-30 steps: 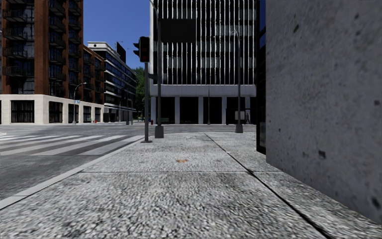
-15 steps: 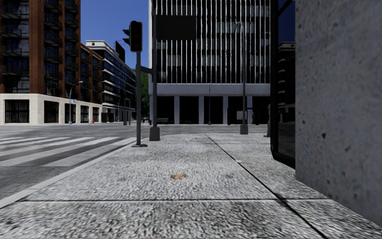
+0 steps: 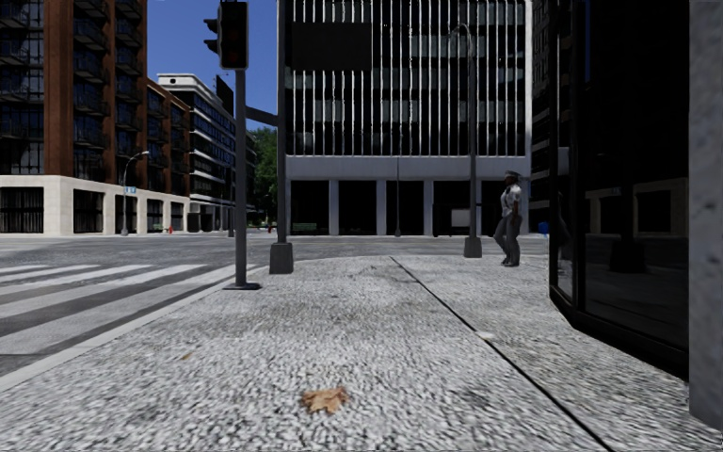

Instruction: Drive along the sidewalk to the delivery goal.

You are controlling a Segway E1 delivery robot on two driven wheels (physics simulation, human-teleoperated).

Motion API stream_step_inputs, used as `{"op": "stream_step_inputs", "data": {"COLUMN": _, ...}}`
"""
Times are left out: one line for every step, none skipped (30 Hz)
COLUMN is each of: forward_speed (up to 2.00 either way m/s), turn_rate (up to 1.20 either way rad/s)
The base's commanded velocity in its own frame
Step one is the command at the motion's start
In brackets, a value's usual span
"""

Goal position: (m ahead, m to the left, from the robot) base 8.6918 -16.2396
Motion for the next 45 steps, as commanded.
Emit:
{"op": "stream_step_inputs", "data": {"forward_speed": 2.0, "turn_rate": 0.0}}
{"op": "stream_step_inputs", "data": {"forward_speed": 2.0, "turn_rate": 0.0}}
{"op": "stream_step_inputs", "data": {"forward_speed": 2.0, "turn_rate": 0.0}}
{"op": "stream_step_inputs", "data": {"forward_speed": 2.0, "turn_rate": 0.0}}
{"op": "stream_step_inputs", "data": {"forward_speed": 2.0, "turn_rate": 0.0}}
{"op": "stream_step_inputs", "data": {"forward_speed": 2.0, "turn_rate": 0.0}}
{"op": "stream_step_inputs", "data": {"forward_speed": 2.0, "turn_rate": 0.0}}
{"op": "stream_step_inputs", "data": {"forward_speed": 2.0, "turn_rate": 0.0}}
{"op": "stream_step_inputs", "data": {"forward_speed": 2.0, "turn_rate": -0.06}}
{"op": "stream_step_inputs", "data": {"forward_speed": 2.0, "turn_rate": -0.18}}
{"op": "stream_step_inputs", "data": {"forward_speed": 2.0, "turn_rate": -0.21}}
{"op": "stream_step_inputs", "data": {"forward_speed": 2.0, "turn_rate": -0.23}}
{"op": "stream_step_inputs", "data": {"forward_speed": 2.0, "turn_rate": -0.23}}
{"op": "stream_step_inputs", "data": {"forward_speed": 1.98, "turn_rate": -0.23}}
{"op": "stream_step_inputs", "data": {"forward_speed": 1.52, "turn_rate": -0.23}}
{"op": "stream_step_inputs", "data": {"forward_speed": 1.35, "turn_rate": -0.23}}
{"op": "stream_step_inputs", "data": {"forward_speed": 1.23, "turn_rate": -0.26}}
{"op": "stream_step_inputs", "data": {"forward_speed": 1.2, "turn_rate": -0.3}}
{"op": "stream_step_inputs", "data": {"forward_speed": 1.2, "turn_rate": -0.3}}
{"op": "stream_step_inputs", "data": {"forward_speed": 1.2, "turn_rate": -0.34}}
{"op": "stream_step_inputs", "data": {"forward_speed": 1.2, "turn_rate": -0.35}}
{"op": "stream_step_inputs", "data": {"forward_speed": 1.2, "turn_rate": -0.37}}
{"op": "stream_step_inputs", "data": {"forward_speed": 1.2, "turn_rate": -0.38}}
{"op": "stream_step_inputs", "data": {"forward_speed": 1.2, "turn_rate": -0.39}}
{"op": "stream_step_inputs", "data": {"forward_speed": 1.2, "turn_rate": -0.39}}
{"op": "stream_step_inputs", "data": {"forward_speed": 1.2, "turn_rate": -0.39}}
{"op": "stream_step_inputs", "data": {"forward_speed": 1.2, "turn_rate": -0.39}}
{"op": "stream_step_inputs", "data": {"forward_speed": 1.2, "turn_rate": -0.39}}
{"op": "stream_step_inputs", "data": {"forward_speed": 1.2, "turn_rate": -0.39}}
{"op": "stream_step_inputs", "data": {"forward_speed": 1.2, "turn_rate": -0.39}}
{"op": "stream_step_inputs", "data": {"forward_speed": 1.2, "turn_rate": -0.39}}
{"op": "stream_step_inputs", "data": {"forward_speed": 1.21, "turn_rate": -0.39}}
{"op": "stream_step_inputs", "data": {"forward_speed": 1.22, "turn_rate": -0.39}}
{"op": "stream_step_inputs", "data": {"forward_speed": 1.23, "turn_rate": -0.39}}
{"op": "stream_step_inputs", "data": {"forward_speed": 1.24, "turn_rate": -0.39}}
{"op": "stream_step_inputs", "data": {"forward_speed": 1.24, "turn_rate": -0.39}}
{"op": "stream_step_inputs", "data": {"forward_speed": 1.24, "turn_rate": -0.39}}
{"op": "stream_step_inputs", "data": {"forward_speed": 1.24, "turn_rate": -0.4}}
{"op": "stream_step_inputs", "data": {"forward_speed": 1.28, "turn_rate": -0.4}}
{"op": "stream_step_inputs", "data": {"forward_speed": 1.52, "turn_rate": -0.4}}
{"op": "stream_step_inputs", "data": {"forward_speed": 2.0, "turn_rate": -0.4}}
{"op": "stream_step_inputs", "data": {"forward_speed": 2.0, "turn_rate": -0.4}}
{"op": "stream_step_inputs", "data": {"forward_speed": 2.0, "turn_rate": -0.4}}
{"op": "stream_step_inputs", "data": {"forward_speed": 2.0, "turn_rate": -0.4}}
{"op": "stream_step_inputs", "data": {"forward_speed": 2.0, "turn_rate": -0.41}}
